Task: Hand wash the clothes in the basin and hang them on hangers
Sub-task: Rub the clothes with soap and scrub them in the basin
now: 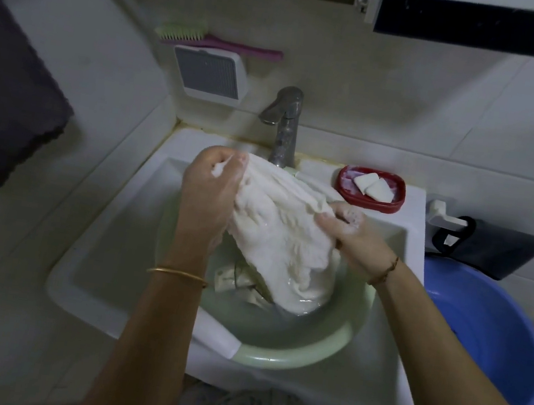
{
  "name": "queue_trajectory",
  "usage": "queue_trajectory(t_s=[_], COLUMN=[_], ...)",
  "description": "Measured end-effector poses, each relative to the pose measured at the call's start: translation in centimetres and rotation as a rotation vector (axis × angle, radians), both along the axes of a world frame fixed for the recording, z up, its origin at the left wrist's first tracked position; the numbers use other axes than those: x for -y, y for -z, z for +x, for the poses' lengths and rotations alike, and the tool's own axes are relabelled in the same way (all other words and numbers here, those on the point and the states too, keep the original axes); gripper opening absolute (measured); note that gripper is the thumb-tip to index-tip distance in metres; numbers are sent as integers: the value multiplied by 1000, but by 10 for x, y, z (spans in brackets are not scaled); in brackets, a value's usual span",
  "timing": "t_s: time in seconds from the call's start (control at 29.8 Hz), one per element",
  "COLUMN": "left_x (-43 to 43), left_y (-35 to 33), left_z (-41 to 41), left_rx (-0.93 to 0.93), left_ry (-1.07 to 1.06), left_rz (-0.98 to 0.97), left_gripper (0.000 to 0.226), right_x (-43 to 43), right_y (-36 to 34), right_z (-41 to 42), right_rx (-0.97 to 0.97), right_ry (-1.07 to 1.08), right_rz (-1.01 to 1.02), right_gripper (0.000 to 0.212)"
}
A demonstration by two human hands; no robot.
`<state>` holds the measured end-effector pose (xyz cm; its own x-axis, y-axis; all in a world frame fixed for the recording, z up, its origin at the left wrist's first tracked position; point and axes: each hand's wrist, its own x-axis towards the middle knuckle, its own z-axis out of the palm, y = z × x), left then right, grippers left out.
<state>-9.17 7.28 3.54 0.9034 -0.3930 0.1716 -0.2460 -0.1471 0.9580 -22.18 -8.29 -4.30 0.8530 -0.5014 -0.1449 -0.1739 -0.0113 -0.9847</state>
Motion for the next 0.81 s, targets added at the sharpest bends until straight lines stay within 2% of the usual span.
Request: queue_trajectory(t_s=[0.03, 0.07, 0.1, 0.17, 0.24, 0.27, 0.3, 0.34, 0.37, 0.44, 0.47, 0.5, 0.57, 0.64, 0.67, 0.74, 0.81], left_x=[0, 2, 5, 15, 18, 19, 19, 19, 20, 23, 24, 25, 24, 28, 30, 32, 31], left_y=[0, 2, 7, 15, 21, 22, 25, 26, 28, 32, 32, 31, 31, 30, 26, 28, 29], left_z=[-3, -6, -8, -13, -16, -18, -20, -25, -30, -42, -43, -41, -33, -31, -36, -44, -43], left_rx=[-33, -77, -138, -360, -669, -812, -899, -939, -935, -916, -918, -925, -970, -1032, -1043, -951, -957], left_ry=[12, 24, 38, 68, 86, 72, 57, 73, 105, 129, 106, 70, 30, 49, 67, 26, 36], left_rz=[-17, -22, -22, -78, -222, -272, -270, -247, -234, -178, -171, -189, -264, -348, -311, -188, -194], left_gripper=[11, 15, 20, 36, 61, 60, 50, 41, 39, 36, 34, 32, 30, 30, 29, 26, 28], right_x=[-1, -5, -10, -25, -60, -79, -95, -101, -96, -71, -62, -61, -78, -87, -77, -61, -64], right_y=[3, 1, -5, -17, -39, -45, -47, -47, -48, -54, -52, -47, -37, -32, -33, -36, -30], right_z=[5, 9, 13, 20, 25, 27, 30, 36, 42, 53, 55, 55, 53, 51, 53, 53, 48], right_rx=[71, 130, 150, 144, 149, 143, 135, 103, 48, -162, -192, -154, 53, 137, 101, -49, -21], right_ry=[91, 193, 284, 370, 250, 193, 170, 188, 220, 259, 279, 285, 260, 239, 233, 270, 253], right_rz=[151, 205, 159, -143, -446, -614, -792, -971, -1039, -867, -769, -738, -906, -974, -917, -747, -792], right_gripper=[34, 39, 39, 28, 22, 21, 30, 40, 45, 49, 49, 47, 37, 32, 32, 32, 36])
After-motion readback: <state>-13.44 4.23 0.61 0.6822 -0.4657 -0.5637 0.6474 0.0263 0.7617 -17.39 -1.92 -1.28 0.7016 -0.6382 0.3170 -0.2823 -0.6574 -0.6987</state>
